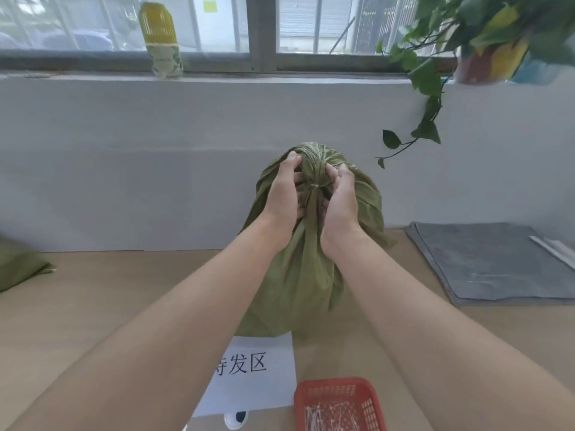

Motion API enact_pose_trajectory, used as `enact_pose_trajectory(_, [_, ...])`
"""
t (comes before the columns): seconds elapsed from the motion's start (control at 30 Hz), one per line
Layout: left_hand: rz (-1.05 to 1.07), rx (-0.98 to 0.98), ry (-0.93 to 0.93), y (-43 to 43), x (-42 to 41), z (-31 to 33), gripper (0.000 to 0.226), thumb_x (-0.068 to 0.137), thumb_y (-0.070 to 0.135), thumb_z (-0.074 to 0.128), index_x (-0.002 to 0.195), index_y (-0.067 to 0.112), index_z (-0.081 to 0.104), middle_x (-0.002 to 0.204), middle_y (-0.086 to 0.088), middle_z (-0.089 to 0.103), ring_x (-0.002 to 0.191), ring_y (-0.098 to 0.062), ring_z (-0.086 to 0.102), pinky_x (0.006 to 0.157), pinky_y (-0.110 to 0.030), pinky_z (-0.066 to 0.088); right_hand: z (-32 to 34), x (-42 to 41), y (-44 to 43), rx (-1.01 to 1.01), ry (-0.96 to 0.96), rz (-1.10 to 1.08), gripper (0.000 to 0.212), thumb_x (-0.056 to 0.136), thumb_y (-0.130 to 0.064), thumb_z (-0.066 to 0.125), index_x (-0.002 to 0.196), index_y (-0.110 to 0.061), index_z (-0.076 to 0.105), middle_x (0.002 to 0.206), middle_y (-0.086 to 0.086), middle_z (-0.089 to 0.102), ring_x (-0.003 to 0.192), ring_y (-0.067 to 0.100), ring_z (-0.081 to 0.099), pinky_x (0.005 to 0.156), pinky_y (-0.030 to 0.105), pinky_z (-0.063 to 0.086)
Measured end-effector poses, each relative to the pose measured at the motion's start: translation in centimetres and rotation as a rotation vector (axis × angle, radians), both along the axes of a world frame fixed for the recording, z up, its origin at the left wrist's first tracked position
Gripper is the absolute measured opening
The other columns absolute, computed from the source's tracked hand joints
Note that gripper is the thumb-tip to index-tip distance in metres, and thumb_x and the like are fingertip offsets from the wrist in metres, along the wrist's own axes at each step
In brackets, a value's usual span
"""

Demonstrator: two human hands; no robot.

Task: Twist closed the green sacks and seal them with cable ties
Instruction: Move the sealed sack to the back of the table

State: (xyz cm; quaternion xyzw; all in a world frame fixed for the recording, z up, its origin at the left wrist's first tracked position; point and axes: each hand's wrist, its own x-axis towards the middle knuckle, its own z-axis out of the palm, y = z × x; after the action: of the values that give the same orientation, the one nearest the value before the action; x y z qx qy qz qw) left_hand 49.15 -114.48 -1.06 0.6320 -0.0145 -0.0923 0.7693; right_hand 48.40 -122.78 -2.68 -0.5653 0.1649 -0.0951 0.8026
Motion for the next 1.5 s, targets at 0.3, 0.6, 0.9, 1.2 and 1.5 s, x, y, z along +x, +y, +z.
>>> enact_pose_trajectory(0.3, [-0.214,0.159,0.078,-4.4,4.3,-7.8,0.060,0.108,0.054,0.016,0.159,0.026,0.030,0.166,0.009,0.028,0.151,-0.007,0.028,0.121,-0.031,0.020,-7.2,3.9,-4.5,0.036,0.163,-0.056,0.055,0.108,-0.053,0.026,0.137,-0.021,0.061,0.094,-0.016,0.058,0.078,-0.004,0.051,0.056,0.015,0.043])
enact_pose_trajectory(0.6, [-0.101,0.152,0.063,0.9,-0.7,-2.0,0.060,0.107,0.058,0.014,0.159,0.035,0.028,0.168,0.015,0.021,0.156,-0.015,0.013,0.127,-0.040,0.009,-1.1,-0.3,0.4,0.040,0.051,-0.025,0.051,0.105,-0.057,0.029,0.133,-0.032,0.064,0.158,-0.005,0.043,0.148,0.018,0.036,0.103,0.032,0.025])
enact_pose_trajectory(0.9, [0.011,0.174,-0.134,9.9,-12.8,9.5,0.061,0.106,0.059,0.013,0.161,0.035,0.023,0.170,0.012,0.013,0.158,-0.020,0.007,0.127,-0.051,0.004,11.5,-12.2,8.8,-0.085,-0.082,0.053,0.055,0.106,-0.056,0.029,0.138,-0.026,0.062,0.149,-0.004,0.047,0.121,0.012,0.043,0.097,0.035,0.022])
enact_pose_trajectory(1.2, [0.113,0.162,-0.265,19.7,-27.6,17.5,0.059,0.105,0.059,0.016,0.161,0.039,0.018,0.170,0.007,0.016,0.157,-0.020,0.014,0.127,-0.047,0.004,19.7,-26.5,17.1,-0.196,-0.176,0.093,0.055,0.105,-0.058,0.029,0.140,-0.031,0.061,0.150,-0.002,0.049,0.118,0.012,0.043,0.097,0.037,0.023])
enact_pose_trajectory(1.5, [0.105,0.168,-0.305,27.0,-38.1,17.9,0.062,0.104,0.062,0.014,0.160,0.036,0.025,0.170,0.006,0.017,0.157,-0.023,0.010,0.126,-0.045,0.003,20.6,-38.2,24.7,-0.244,-0.198,0.164,0.056,0.104,-0.061,0.029,0.148,-0.035,0.053,0.161,0.002,0.039,0.146,0.018,0.035,0.097,0.037,0.020])
